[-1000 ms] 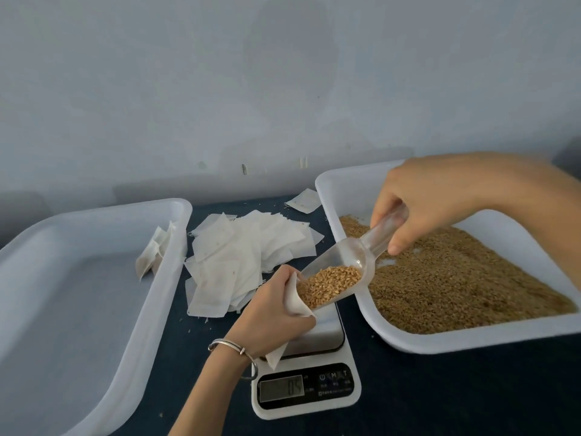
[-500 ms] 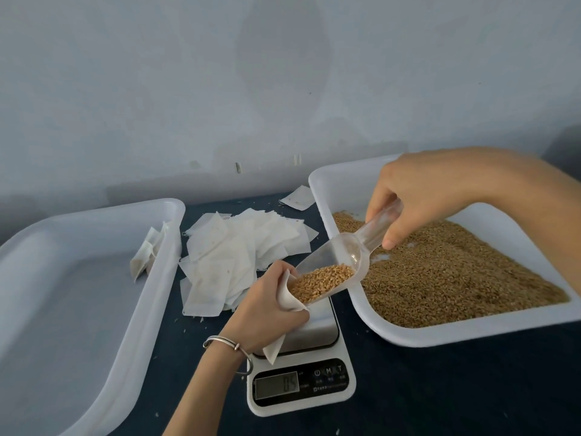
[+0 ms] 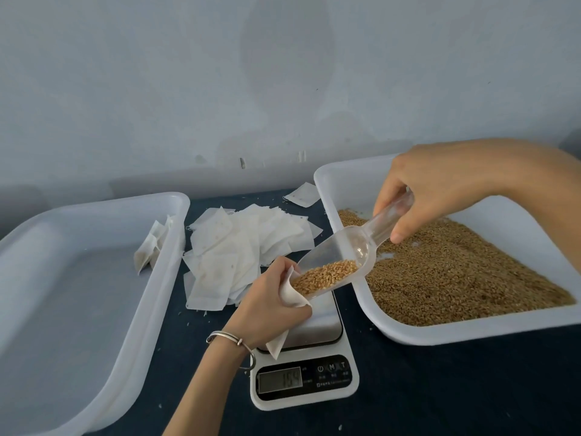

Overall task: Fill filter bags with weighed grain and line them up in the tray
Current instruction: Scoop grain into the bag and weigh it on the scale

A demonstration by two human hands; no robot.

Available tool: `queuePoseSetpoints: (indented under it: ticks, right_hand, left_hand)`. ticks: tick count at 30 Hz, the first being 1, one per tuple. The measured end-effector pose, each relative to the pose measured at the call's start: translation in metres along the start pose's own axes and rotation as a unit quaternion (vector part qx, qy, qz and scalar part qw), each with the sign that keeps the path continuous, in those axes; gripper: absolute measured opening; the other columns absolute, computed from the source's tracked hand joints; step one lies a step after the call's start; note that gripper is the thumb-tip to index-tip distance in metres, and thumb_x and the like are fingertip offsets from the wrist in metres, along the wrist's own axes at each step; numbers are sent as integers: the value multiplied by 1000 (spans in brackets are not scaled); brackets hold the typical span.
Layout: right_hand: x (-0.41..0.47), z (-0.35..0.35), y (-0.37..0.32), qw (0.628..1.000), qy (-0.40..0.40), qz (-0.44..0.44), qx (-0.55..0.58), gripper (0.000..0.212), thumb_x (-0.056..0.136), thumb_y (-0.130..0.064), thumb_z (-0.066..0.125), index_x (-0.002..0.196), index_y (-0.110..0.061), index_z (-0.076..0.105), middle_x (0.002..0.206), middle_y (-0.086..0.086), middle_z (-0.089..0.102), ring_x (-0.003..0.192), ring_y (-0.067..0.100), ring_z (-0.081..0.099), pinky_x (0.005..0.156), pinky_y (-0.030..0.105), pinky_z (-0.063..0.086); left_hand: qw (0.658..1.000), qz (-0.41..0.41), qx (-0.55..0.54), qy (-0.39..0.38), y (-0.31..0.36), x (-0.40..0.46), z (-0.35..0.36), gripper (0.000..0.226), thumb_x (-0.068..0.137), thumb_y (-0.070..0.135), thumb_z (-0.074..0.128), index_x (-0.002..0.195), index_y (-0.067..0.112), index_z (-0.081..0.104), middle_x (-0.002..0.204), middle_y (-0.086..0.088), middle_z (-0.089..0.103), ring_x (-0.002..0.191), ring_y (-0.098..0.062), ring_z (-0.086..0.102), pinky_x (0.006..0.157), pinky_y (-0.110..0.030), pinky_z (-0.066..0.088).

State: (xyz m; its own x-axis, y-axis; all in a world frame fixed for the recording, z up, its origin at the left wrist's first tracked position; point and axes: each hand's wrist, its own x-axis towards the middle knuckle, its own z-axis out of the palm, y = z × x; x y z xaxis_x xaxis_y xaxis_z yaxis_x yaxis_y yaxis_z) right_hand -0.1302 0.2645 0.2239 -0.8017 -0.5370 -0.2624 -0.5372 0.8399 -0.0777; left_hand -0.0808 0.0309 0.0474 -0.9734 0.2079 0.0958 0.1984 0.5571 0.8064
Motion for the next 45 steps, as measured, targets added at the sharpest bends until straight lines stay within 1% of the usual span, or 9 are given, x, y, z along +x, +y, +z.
queuePoseSetpoints:
  ticks: [13,18,25,28,30,33,37,42,45]
  right_hand:
    - [-2,1,4,1000,2,-13,15,24,66,-49,75,90,-45,71,74,-14,70,72,6,63,66,28,49]
    - [-4,7,10,999,-1,-13,37,19,67,-48,75,86,-45,72,70,-27,66,67,-1,59,60,19,43]
    - [-14,38,29,983,-24,7,184,26,66,-52,75,91,-55,68,87,-26,70,84,-2,65,90,34,51]
    - [-19,50,37,966,-10,16,259,37,58,-60,74,94,-55,67,93,-23,71,89,7,68,91,33,51]
    - [-22,55,42,954,17,20,299,40,54,-61,73,93,-56,67,92,-18,73,81,10,69,82,28,52]
    - [-23,57,46,939,55,32,338,39,51,-60,74,89,-57,68,85,-13,73,62,7,66,70,22,46]
    - [-24,56,46,936,63,41,343,41,50,-59,75,90,-56,68,82,-14,73,58,5,64,74,24,43]
    - [-27,55,47,933,68,54,350,42,49,-57,74,91,-55,68,72,-17,71,63,8,66,76,25,43]
    - [-28,56,48,930,67,63,356,44,48,-57,75,91,-55,68,75,-19,72,61,6,66,75,26,45]
  left_hand:
    - [1000,2,-5,0,0,-1,0,36,60,25,62,90,28,44,83,1,62,58,1,48,51,-11,40]
    - [1000,5,-26,11,0,-1,1,35,59,22,61,88,30,44,71,14,57,55,2,46,50,-9,37]
    - [997,10,-68,22,-4,-4,-1,30,63,20,58,85,35,45,70,23,56,56,2,47,52,-11,39]
    - [992,9,-117,42,-8,-7,-5,27,68,20,56,85,39,47,69,19,52,60,-2,45,55,-15,40]
    - [989,15,-136,50,-8,-7,-8,24,71,18,55,89,33,48,73,18,51,64,-3,46,56,-15,40]
    - [998,18,-63,20,-2,0,-7,27,69,20,54,91,32,46,79,17,51,66,-1,45,58,-13,39]
    - [997,39,55,-42,8,7,1,31,67,26,55,95,31,43,82,13,49,72,-3,42,64,-20,37]
    - [994,51,92,-2,12,4,8,35,75,25,65,103,27,46,85,18,47,87,-10,44,80,-29,38]
    - [996,40,83,-2,17,2,8,43,69,36,60,109,28,47,92,22,49,97,-10,45,91,-34,40]
